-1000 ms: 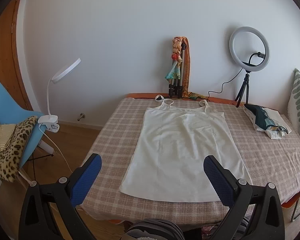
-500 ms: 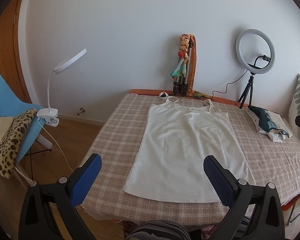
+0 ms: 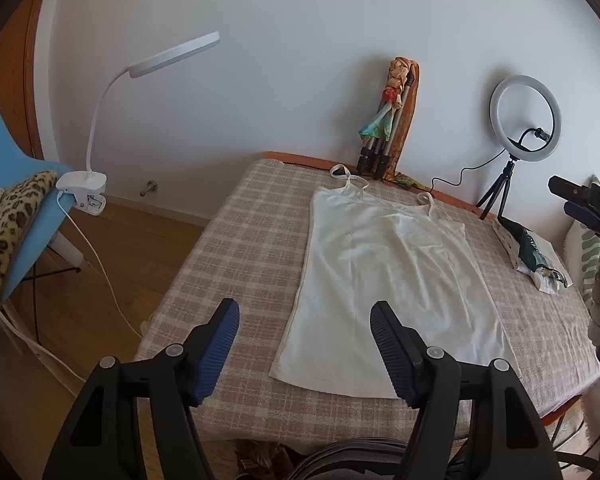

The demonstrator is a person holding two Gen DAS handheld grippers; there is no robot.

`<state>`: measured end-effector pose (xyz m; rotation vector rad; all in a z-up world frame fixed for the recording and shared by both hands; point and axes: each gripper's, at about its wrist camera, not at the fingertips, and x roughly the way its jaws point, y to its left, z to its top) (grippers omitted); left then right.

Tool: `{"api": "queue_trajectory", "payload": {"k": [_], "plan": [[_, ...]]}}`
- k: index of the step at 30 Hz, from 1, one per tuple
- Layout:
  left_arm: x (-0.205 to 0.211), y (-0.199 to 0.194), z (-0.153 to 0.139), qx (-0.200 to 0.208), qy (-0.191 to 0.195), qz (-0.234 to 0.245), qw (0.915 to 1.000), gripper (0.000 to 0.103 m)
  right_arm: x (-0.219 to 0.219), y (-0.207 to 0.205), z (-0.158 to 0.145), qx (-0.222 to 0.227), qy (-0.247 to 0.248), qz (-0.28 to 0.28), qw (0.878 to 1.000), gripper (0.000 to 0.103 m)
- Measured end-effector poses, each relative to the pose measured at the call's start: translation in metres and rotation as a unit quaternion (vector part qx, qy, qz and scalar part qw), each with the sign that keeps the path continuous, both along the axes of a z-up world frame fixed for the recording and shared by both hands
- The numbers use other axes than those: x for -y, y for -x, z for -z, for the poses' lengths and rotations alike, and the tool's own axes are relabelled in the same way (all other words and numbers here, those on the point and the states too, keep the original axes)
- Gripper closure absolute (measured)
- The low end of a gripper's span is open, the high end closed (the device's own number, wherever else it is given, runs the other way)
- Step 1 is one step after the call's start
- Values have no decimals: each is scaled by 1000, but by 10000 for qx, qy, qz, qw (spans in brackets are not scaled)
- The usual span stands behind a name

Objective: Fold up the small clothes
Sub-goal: 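Move left tool to the camisole hem edge while right tool reaches the neckline, then close left tool on the hem side edge while right tool pinches the neckline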

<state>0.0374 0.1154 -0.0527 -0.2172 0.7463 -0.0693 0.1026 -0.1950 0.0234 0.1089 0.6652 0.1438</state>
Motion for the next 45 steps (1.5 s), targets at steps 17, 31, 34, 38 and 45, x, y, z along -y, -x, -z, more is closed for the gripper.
{"api": "queue_trajectory", "payload": {"k": [17, 31, 34, 38, 45], "plan": [[-20, -22, 83, -830, 1243, 306, 9883, 63, -97, -142, 85, -1976, -813, -1313, 9680, 51], [-28, -41, 127, -1059, 1572, 250, 9816, 66, -180, -238, 153, -2689, -408, -1471, 9510, 57], [-32, -44, 133, -1091, 1592, 269, 9808, 67, -198, -250, 168, -2774, -324, -1496, 9485, 57], [-33, -49, 139, -1154, 1560, 386, 9802, 72, -217, -261, 187, -2871, 15, -1475, 9465, 61], [-23, -63, 137, -1120, 1369, 873, 9804, 83, -220, -291, 208, -3009, 231, -1263, 9450, 62]]}}
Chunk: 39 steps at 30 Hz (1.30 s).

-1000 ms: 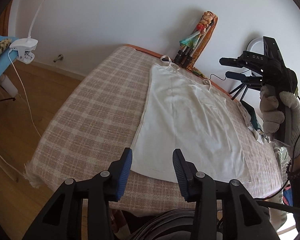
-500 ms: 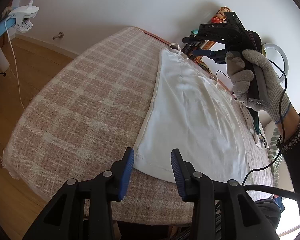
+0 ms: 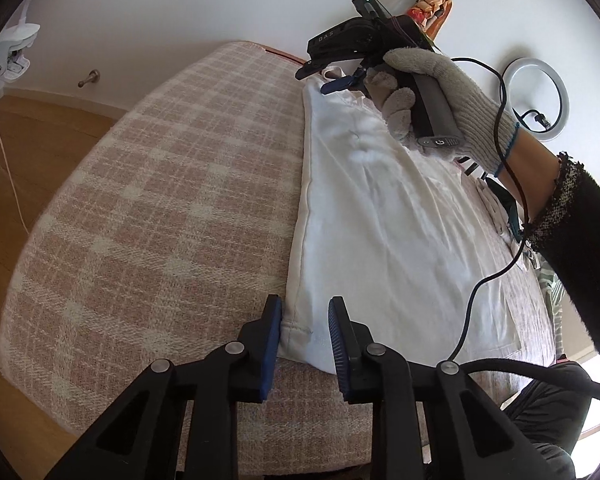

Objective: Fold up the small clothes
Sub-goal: 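Close left tool on the hem side edge while right tool pinches the neckline, then fold the gripped side lengthwise toward the camisole center, then open both tools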

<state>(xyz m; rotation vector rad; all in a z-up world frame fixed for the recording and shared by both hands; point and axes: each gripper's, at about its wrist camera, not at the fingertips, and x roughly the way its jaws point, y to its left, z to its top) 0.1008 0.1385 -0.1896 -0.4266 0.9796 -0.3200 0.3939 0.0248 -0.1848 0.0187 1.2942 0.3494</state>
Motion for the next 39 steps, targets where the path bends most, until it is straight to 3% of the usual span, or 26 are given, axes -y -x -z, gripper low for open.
{"api": "queue_trajectory", "payload": {"k": [3, 6, 10, 14, 23, 26, 32, 39], "plan": [[2, -8, -1, -76, 95, 342, 9993, 91, -5, -9, 6, -19, 259, 14, 9997, 63], [7, -20, -7, -160, -39, 816, 9965, 96, -12, -15, 12, -44, 526, -57, 9986, 71], [18, -31, -22, -201, -370, 1291, 9907, 97, -16, -18, 13, 43, 842, -162, 9963, 90], [40, -28, -38, 51, -678, 1757, 9821, 97, -8, -23, 12, -8, 623, -135, 9980, 99], [86, -34, -63, 319, -1383, 2688, 9527, 98, 32, -13, -16, 243, 182, -138, 9994, 101], [96, -30, -70, 375, -1412, 2996, 9428, 98, 54, -11, -28, 375, 51, -32, 9993, 101], [125, -30, -69, 344, -1371, 3286, 9338, 98, 90, -6, -34, 413, -76, 276, 9987, 101], [152, -32, -54, 244, -1435, 3447, 9274, 98, 119, 3, -17, 292, -54, 466, 9985, 101]]}}
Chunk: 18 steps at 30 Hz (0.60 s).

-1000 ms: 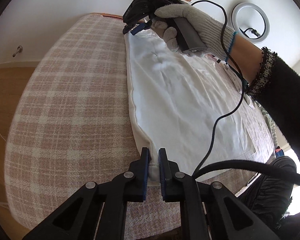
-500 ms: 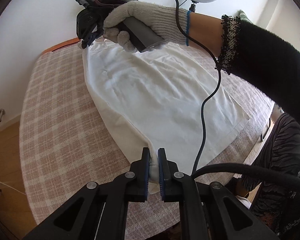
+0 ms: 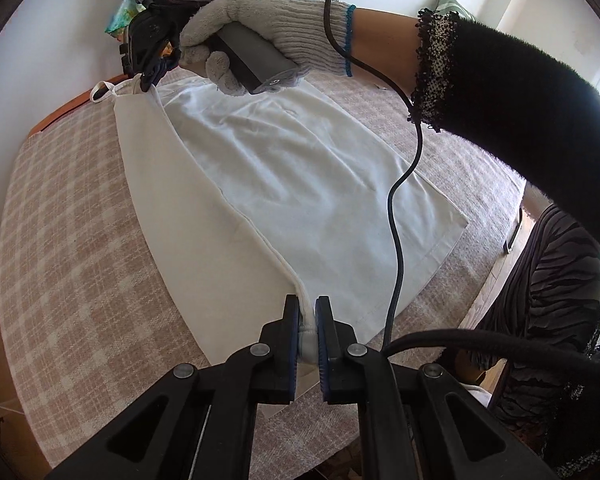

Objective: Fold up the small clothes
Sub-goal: 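Fold the gripped side lengthwise toward the camisole center, then open both tools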

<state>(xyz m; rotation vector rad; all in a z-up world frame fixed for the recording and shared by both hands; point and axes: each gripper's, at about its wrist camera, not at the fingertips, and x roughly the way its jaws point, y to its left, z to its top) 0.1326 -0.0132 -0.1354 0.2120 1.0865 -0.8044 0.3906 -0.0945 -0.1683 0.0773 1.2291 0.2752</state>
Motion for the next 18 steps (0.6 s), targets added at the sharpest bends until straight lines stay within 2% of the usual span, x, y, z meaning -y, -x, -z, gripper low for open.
{"api": "queue_trajectory", "payload": {"k": [7, 9, 10, 11, 14, 18], "plan": [[16, -5, 11, -130, -145, 16, 9998, 98, -1, 1, 15, -43, 157, 18, 9999, 100], [18, -4, 8, -14, -223, 24, 9997, 94, 6, 2, 16, -113, 52, 70, 9999, 98], [18, -3, 6, 30, -250, 4, 9997, 87, 10, 2, 14, -107, -32, 113, 9999, 96], [17, -3, 2, 80, -259, -18, 9996, 81, 15, 3, 12, -99, -104, 154, 9998, 95], [15, 2, -10, 350, -341, -108, 9987, 77, 34, 10, -5, 20, -309, 199, 9993, 95], [16, 7, -20, 521, -338, -302, 9976, 75, 64, 26, -35, 226, -508, 312, 9980, 94]]}}
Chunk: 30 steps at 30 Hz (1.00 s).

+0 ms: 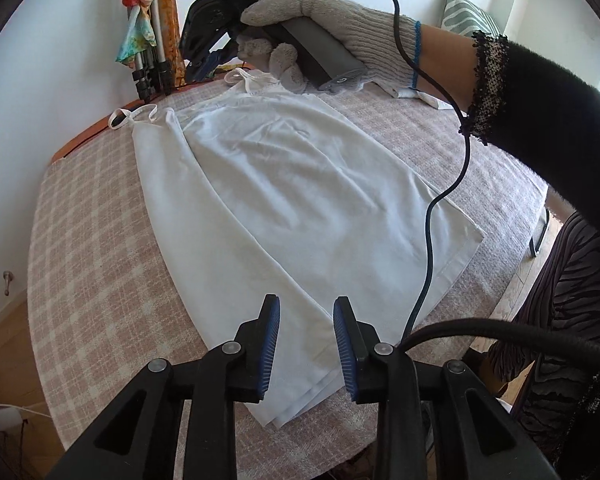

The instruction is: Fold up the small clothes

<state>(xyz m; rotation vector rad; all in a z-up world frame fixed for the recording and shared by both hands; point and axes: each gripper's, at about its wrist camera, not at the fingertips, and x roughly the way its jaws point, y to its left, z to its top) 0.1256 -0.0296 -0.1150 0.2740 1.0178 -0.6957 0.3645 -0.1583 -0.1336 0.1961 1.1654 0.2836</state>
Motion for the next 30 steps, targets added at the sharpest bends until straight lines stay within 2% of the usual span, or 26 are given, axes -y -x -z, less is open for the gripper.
{"api": "queue_trajectory", "payload": {"k": [3, 7, 13, 17, 21, 25, 28, 30], "plan": [[5, 8, -4, 158, -41, -64, 9998, 75, 26, 17, -24, 155, -180, 77, 9997, 93], [13, 21, -7, 260, -51, -121, 9996, 75, 64, 44, -57, 401, -255, 282, 9985, 73], [39, 39, -8, 533, -31, -42, 9986, 75, 123, 95, -84, 641, -504, 572, 9950, 73], [62, 49, -5, 442, 233, -26, 9987, 75, 166, 120, -93, 741, -647, 866, 9914, 73], [94, 59, 0, 607, 244, 143, 9978, 75, 200, 134, -90, 733, -593, 1078, 9897, 73], [125, 61, 10, 719, 268, 231, 9968, 75, 223, 143, -71, 564, -488, 1147, 9906, 73], [144, 58, 21, 640, 371, 296, 9968, 75, 234, 145, -57, 424, -523, 1175, 9908, 73], [158, 59, 30, 679, 249, 400, 9966, 75, 239, 148, -48, 349, -474, 1159, 9915, 73]]}}
